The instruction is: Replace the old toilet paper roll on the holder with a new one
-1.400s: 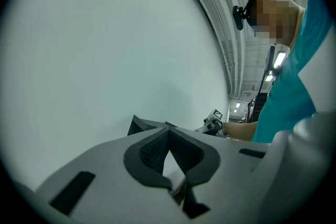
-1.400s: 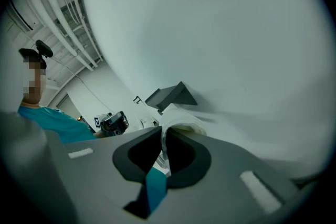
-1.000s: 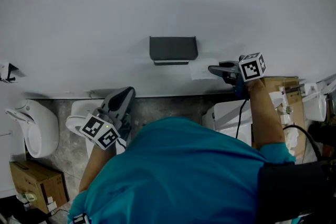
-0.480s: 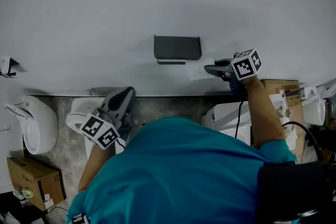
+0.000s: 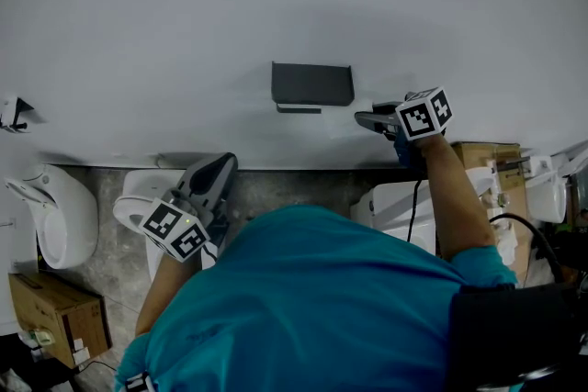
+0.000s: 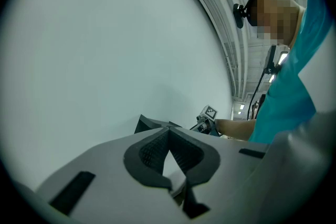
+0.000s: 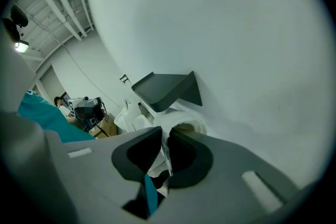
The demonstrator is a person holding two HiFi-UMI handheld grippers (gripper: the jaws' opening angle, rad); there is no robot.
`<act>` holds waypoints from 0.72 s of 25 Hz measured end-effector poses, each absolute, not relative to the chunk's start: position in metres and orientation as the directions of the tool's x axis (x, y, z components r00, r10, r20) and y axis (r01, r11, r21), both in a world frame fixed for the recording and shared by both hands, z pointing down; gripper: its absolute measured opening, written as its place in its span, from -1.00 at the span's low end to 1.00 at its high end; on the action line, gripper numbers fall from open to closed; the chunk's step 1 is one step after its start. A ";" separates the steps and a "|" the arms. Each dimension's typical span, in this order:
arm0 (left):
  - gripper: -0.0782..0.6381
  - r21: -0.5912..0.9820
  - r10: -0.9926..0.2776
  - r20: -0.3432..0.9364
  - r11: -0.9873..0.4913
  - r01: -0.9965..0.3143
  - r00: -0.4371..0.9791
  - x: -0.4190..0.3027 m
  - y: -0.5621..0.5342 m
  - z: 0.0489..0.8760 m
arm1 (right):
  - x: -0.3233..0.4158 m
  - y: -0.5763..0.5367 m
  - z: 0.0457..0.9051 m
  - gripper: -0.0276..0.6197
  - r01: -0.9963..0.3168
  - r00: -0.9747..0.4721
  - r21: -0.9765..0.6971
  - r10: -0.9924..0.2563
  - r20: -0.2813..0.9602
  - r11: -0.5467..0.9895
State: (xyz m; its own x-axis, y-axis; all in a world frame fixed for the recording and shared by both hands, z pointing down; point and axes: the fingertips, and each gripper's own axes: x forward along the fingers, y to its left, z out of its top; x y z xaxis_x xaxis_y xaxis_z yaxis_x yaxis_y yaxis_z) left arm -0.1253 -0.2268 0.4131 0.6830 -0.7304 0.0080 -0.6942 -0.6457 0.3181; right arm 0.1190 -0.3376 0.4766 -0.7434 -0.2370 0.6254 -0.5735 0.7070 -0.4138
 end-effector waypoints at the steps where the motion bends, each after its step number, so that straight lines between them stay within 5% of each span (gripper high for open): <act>1: -0.76 0.320 -0.730 0.009 -0.645 -0.694 0.683 -0.125 -0.227 0.414 | 0.119 -0.339 0.478 -0.80 -0.583 -0.740 -0.415 -0.245 0.627 0.699; 18: -0.76 0.338 -0.731 0.010 -0.640 -0.690 0.683 -0.128 -0.224 0.420 | 0.109 -0.352 0.496 -0.67 -0.704 -0.619 -0.257 -0.395 0.679 0.662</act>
